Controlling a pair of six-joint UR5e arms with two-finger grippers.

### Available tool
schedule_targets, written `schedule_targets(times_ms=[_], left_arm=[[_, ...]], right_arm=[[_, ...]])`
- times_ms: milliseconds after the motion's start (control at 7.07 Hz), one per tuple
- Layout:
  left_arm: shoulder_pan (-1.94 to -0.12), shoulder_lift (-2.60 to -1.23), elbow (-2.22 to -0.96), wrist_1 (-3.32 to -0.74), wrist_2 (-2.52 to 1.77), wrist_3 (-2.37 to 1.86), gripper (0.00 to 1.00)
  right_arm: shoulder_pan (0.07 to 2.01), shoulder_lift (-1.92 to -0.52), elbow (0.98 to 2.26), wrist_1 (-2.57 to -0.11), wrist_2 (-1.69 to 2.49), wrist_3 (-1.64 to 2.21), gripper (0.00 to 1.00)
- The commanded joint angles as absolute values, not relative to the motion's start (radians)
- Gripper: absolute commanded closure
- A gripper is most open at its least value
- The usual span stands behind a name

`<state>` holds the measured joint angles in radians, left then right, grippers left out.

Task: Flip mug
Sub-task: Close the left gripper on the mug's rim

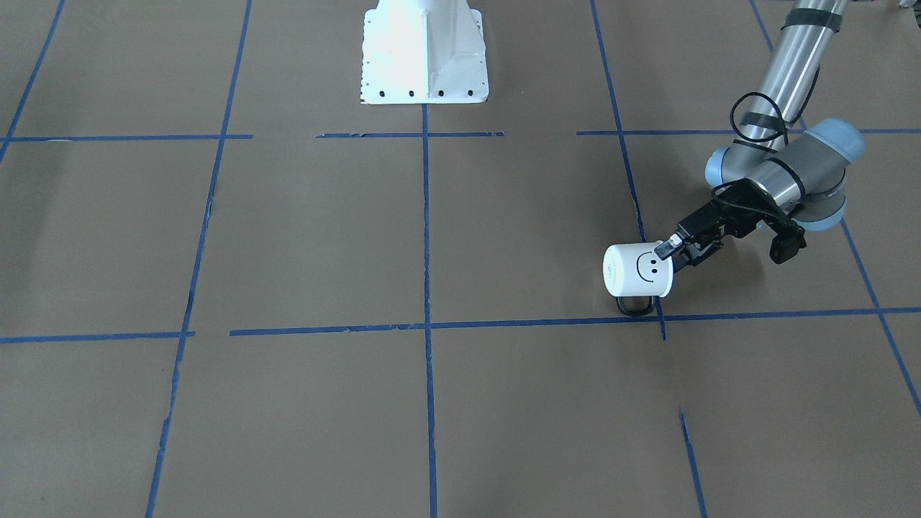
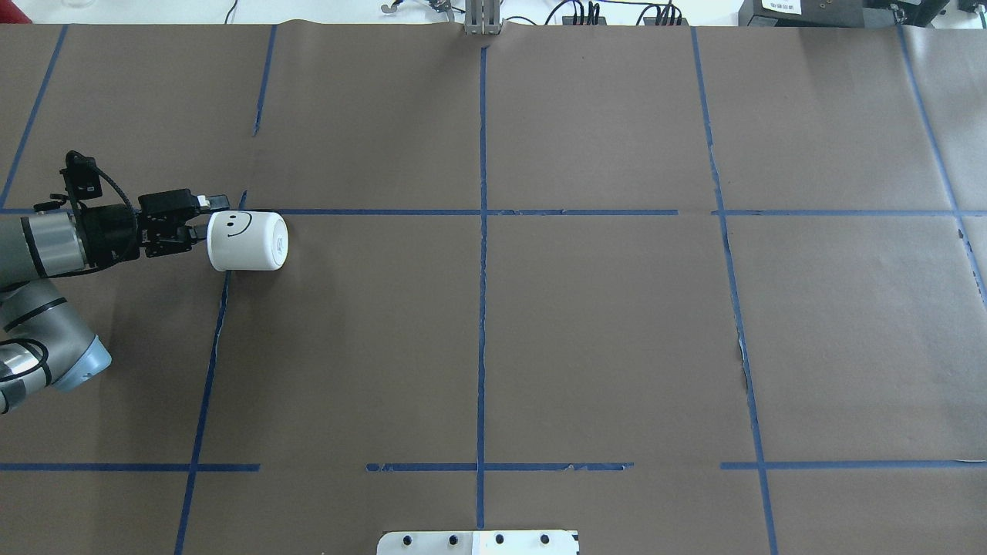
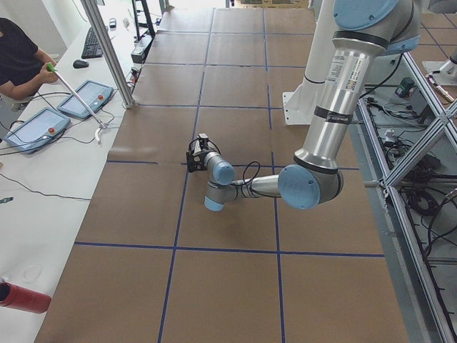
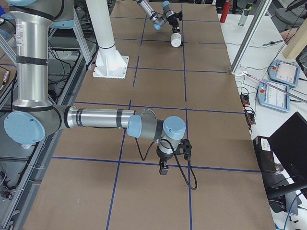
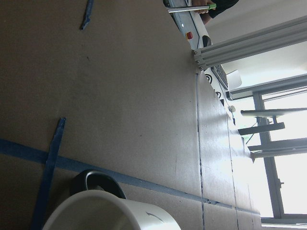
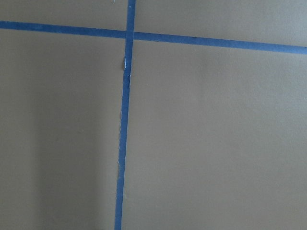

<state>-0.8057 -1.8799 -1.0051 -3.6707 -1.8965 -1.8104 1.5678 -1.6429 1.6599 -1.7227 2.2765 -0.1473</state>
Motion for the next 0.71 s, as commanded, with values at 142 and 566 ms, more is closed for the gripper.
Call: schedule_targets(times_ms=[142,566], left_arm=[[-0.792,-1.901,-0.996,-3.672,-1.898,-1.816,0.58],[-0.781,-1.901,-0.996,-3.674,-1.898,-1.816,1.0]], right_arm=[[1.568,-1.644,1.66,-1.723,2.276,-0.147,0.0],[1.568,-1.643,1.661,-1.723,2.276,-0.147,0.0]])
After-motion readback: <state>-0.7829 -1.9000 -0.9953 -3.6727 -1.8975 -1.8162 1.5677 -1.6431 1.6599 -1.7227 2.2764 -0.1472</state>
